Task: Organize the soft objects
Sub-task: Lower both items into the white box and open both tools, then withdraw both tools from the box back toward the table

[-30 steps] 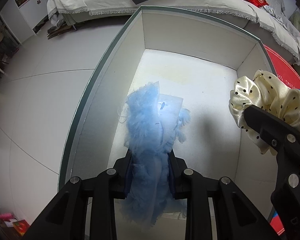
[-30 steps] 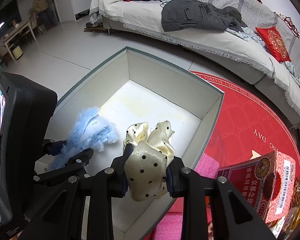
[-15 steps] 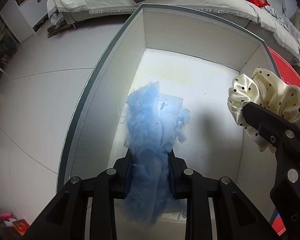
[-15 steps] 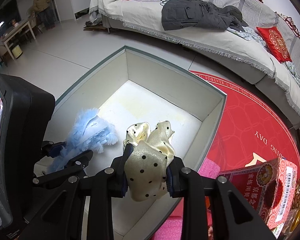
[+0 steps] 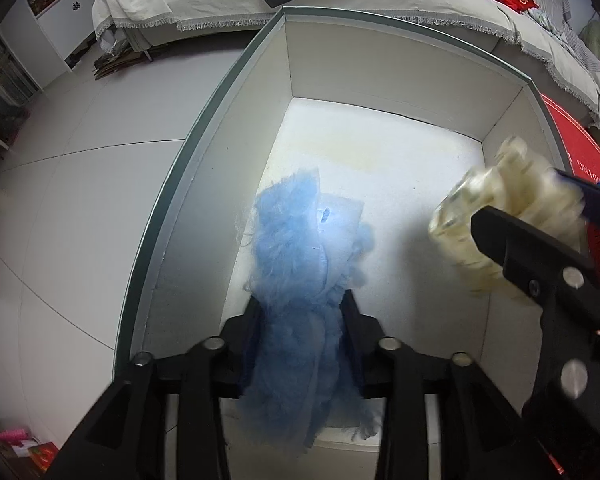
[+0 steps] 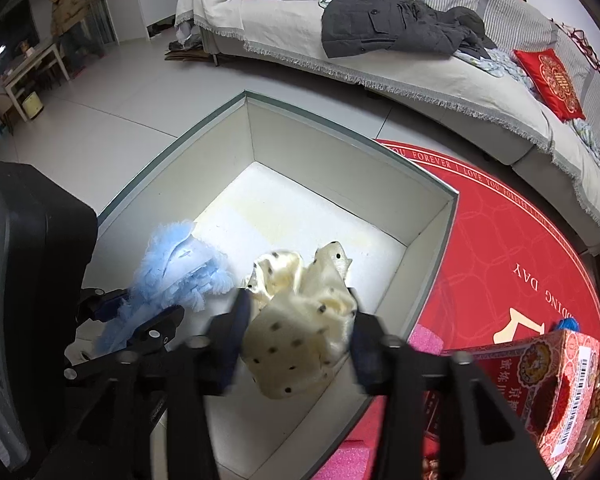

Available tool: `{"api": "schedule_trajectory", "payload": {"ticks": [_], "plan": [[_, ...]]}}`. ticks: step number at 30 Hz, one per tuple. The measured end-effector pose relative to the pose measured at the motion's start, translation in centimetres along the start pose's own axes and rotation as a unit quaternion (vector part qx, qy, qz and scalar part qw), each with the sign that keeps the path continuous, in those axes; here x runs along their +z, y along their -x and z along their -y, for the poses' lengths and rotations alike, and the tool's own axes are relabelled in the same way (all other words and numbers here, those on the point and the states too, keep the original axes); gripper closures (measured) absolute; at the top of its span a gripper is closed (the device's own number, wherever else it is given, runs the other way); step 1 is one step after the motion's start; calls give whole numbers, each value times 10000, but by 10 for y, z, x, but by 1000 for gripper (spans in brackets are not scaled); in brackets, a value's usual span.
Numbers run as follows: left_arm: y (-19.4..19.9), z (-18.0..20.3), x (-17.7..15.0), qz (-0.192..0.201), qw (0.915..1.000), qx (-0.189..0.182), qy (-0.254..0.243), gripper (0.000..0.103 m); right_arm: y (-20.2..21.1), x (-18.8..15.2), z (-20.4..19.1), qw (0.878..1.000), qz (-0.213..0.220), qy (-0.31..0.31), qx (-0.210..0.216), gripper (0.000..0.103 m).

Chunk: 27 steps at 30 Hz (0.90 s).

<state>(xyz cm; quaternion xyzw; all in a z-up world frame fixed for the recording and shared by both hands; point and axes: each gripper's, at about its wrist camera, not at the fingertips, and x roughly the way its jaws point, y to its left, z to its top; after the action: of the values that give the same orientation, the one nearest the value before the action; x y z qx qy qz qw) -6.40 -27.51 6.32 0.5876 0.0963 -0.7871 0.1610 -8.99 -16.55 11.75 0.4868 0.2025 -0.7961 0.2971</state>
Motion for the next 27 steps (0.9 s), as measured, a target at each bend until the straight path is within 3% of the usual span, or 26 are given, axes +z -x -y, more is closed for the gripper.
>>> {"api": "schedule_trajectory", "payload": {"ticks": [2,11,16,27], "plan": [[2,1,-1,25,10000,0,-23,53,1,0,1,10000,0,2,13,34],[24,3,-11,327,9994,54,-80,53,23,-5,7,9993,348,-67,-87,34],[39,12,-17,536,9981,162,-269,53,48,-23,17,9980,594,-214,-87,34],[65,26,-33,747,9961,180,-423,53,84,-66,47,9953,713,-659,-32,34]]}}
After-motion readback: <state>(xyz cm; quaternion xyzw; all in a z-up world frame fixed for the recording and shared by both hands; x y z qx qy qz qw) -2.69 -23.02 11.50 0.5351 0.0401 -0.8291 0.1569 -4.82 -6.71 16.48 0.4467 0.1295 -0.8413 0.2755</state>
